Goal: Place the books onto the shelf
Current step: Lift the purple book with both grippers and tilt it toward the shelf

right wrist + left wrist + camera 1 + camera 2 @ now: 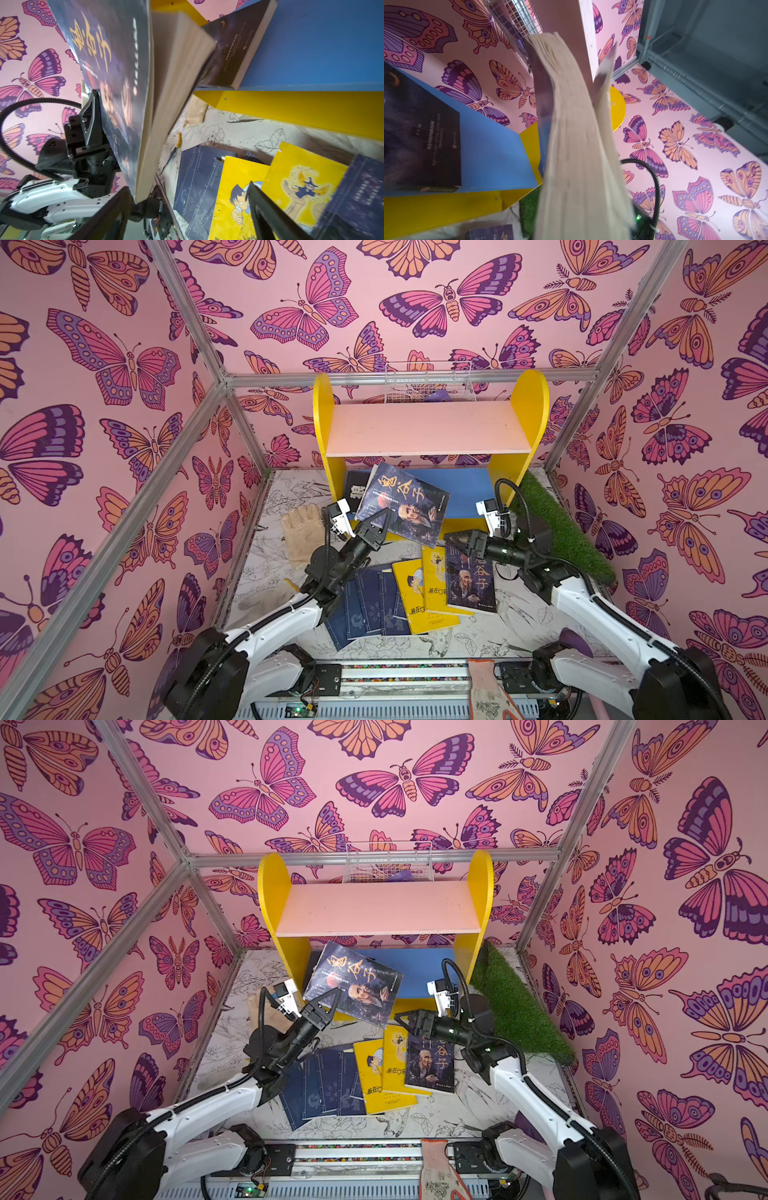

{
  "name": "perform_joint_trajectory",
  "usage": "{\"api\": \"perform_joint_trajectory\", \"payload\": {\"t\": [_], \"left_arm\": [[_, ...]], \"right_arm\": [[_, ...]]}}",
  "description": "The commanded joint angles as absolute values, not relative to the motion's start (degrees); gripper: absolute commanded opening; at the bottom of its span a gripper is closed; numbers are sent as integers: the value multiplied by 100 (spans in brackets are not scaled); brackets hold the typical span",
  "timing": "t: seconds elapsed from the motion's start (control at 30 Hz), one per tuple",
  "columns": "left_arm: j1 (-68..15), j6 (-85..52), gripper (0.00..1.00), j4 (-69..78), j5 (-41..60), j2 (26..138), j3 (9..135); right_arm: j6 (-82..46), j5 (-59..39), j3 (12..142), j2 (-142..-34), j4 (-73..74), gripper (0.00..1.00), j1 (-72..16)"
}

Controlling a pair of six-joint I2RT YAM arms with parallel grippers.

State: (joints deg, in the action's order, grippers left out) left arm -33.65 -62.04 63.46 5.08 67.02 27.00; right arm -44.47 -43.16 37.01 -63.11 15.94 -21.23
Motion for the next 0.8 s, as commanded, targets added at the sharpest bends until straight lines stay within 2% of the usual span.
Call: {"api": "perform_joint_trajectory", "payload": {"t": [0.0,0.23,0.5,0.77], "left_arm": [[-3316,-6723,0,7767,302,6977,2707],[-3329,-6734,0,7796,226,7023,2558],[-3331,-6759,0,7813,161,6991,2447],[-3309,-6703,0,7634,-191,6824,2080]], "right_arm": [[-5133,-4711,3908,-6478,2909,84,-2347],[-5178,-4431,4162,-6623,3084,78,-2706],[-5749,-4353,4523,-7403,4035,57,-2925],[-5783,-4026,4788,-7717,4107,15,-3089]]}}
